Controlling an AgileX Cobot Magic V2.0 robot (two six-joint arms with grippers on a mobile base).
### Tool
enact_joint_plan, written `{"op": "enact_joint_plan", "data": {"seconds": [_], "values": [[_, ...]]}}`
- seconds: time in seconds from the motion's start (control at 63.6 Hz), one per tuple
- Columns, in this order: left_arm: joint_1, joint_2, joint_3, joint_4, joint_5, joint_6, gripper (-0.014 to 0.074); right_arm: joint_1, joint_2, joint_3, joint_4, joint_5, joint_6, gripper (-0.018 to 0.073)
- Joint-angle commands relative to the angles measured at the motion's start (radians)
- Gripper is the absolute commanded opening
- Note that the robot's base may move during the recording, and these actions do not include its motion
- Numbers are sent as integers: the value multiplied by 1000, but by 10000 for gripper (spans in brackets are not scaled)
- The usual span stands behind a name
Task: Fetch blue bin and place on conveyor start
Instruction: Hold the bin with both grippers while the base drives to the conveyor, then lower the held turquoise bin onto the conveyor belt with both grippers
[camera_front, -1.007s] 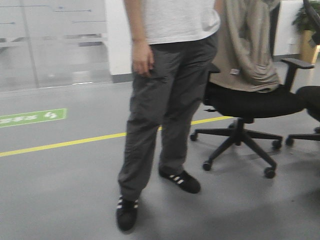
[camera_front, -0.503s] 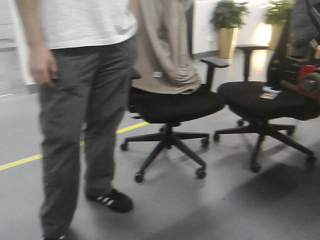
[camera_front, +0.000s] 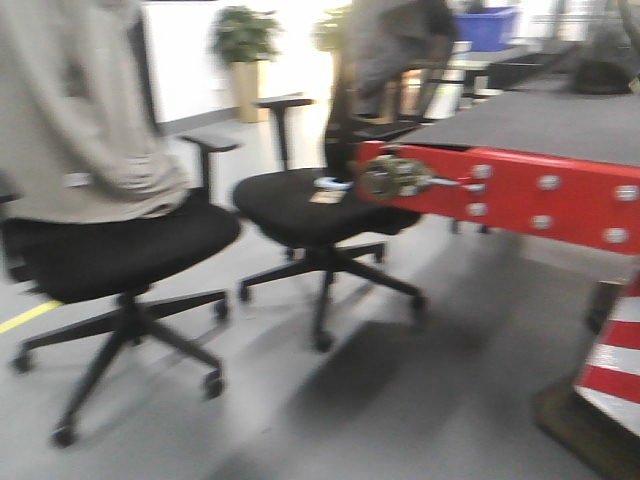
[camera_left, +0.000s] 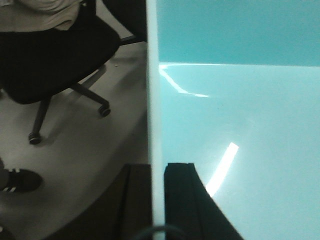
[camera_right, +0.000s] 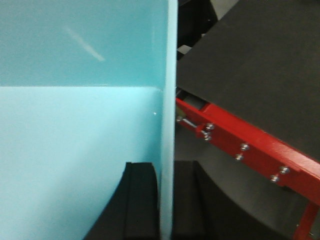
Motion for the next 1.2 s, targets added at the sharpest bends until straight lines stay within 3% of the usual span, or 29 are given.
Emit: {"op": "enact_joint_plan", "data": {"seconds": [0.0,0.692,1.18], "values": [[-4,-13,-13,11,-31,7,-111,-6,-14,-8,-40,-20,-14,-153],[-4,-13,-13,11,-35,7,-111,-6,-14,-8,-40,-20,-14,-153],[-4,-13,-13,11,-169,7,-111,-6,-14,-8,-40,-20,-14,-153]]}}
